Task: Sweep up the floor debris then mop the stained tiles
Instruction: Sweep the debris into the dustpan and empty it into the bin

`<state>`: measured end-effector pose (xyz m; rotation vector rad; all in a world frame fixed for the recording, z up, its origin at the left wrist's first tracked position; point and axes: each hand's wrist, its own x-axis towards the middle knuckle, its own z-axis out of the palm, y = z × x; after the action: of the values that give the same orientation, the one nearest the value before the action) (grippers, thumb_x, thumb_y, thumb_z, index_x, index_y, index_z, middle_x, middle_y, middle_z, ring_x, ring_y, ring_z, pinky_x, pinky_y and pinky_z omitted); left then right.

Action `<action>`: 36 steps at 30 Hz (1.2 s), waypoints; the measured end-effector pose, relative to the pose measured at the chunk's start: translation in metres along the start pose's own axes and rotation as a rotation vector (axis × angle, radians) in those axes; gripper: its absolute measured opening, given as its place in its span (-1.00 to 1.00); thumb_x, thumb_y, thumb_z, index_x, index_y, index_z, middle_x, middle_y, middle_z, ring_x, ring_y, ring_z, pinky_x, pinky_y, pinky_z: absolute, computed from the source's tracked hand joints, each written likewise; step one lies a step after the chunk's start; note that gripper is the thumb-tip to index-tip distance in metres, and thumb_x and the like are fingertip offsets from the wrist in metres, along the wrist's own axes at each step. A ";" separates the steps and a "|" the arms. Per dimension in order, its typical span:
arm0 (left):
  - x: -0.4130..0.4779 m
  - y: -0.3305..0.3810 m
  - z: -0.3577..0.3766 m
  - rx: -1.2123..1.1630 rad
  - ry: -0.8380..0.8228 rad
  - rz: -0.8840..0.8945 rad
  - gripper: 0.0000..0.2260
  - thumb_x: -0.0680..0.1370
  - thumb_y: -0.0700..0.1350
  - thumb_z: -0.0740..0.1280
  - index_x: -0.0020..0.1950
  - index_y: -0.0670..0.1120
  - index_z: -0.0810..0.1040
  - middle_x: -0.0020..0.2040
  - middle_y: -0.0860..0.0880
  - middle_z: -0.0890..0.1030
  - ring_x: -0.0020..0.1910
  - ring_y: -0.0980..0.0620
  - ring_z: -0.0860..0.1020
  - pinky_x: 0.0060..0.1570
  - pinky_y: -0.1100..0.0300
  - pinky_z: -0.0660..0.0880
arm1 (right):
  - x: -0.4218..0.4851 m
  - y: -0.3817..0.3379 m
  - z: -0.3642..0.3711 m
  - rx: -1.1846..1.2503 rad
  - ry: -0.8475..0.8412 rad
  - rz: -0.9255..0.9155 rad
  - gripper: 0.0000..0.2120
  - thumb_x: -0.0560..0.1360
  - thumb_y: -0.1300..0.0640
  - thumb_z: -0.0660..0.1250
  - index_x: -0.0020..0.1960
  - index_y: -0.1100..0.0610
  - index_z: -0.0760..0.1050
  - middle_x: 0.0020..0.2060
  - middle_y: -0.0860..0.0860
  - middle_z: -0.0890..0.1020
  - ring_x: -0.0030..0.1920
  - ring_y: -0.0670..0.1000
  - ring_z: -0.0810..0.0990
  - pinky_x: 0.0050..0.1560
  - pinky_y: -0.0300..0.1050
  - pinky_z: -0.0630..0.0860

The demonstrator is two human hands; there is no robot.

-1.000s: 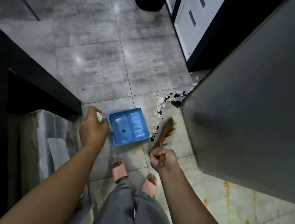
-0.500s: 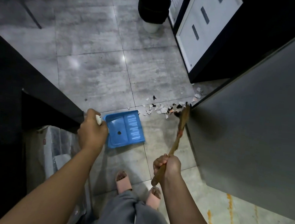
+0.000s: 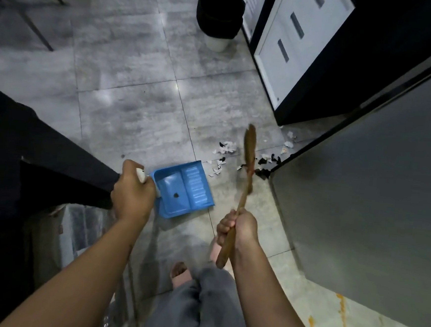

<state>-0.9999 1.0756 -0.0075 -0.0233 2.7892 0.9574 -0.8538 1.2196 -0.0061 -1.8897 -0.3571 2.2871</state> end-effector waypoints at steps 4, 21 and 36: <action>0.014 0.015 0.012 0.025 -0.002 -0.003 -0.85 0.52 -0.15 0.32 0.01 -0.01 0.37 -0.20 -0.05 0.52 -0.24 -0.11 0.49 -0.25 0.05 0.46 | 0.027 -0.050 0.022 -0.113 0.154 -0.091 -0.75 0.59 0.19 -0.05 -0.21 0.10 0.30 -0.66 -0.07 0.28 -0.73 -0.11 0.22 -0.65 -0.39 0.19; 0.084 0.090 0.060 0.023 0.048 0.005 -0.84 0.50 -0.13 0.30 -0.01 0.03 0.35 -0.29 0.06 0.43 -0.31 -0.06 0.41 -0.24 0.10 0.33 | 0.043 -0.117 0.070 -0.075 0.035 0.050 -0.66 0.62 0.16 -0.02 -0.32 0.11 0.26 -0.66 -0.06 0.25 -0.73 -0.11 0.20 -0.70 -0.38 0.17; 0.170 0.114 0.059 0.008 -0.029 0.092 -0.84 0.50 -0.13 0.29 0.00 0.04 0.36 -0.20 -0.03 0.53 -0.25 -0.10 0.47 -0.26 0.11 0.35 | 0.103 -0.150 0.119 -0.113 0.173 0.087 -0.67 0.66 0.06 -0.06 -0.23 0.10 0.30 -0.68 -0.07 0.23 -0.74 -0.12 0.18 -0.66 -0.44 0.16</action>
<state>-1.1654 1.2095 -0.0153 0.1205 2.7886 0.9586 -0.9949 1.3806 -0.0409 -2.1811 -0.3963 2.1759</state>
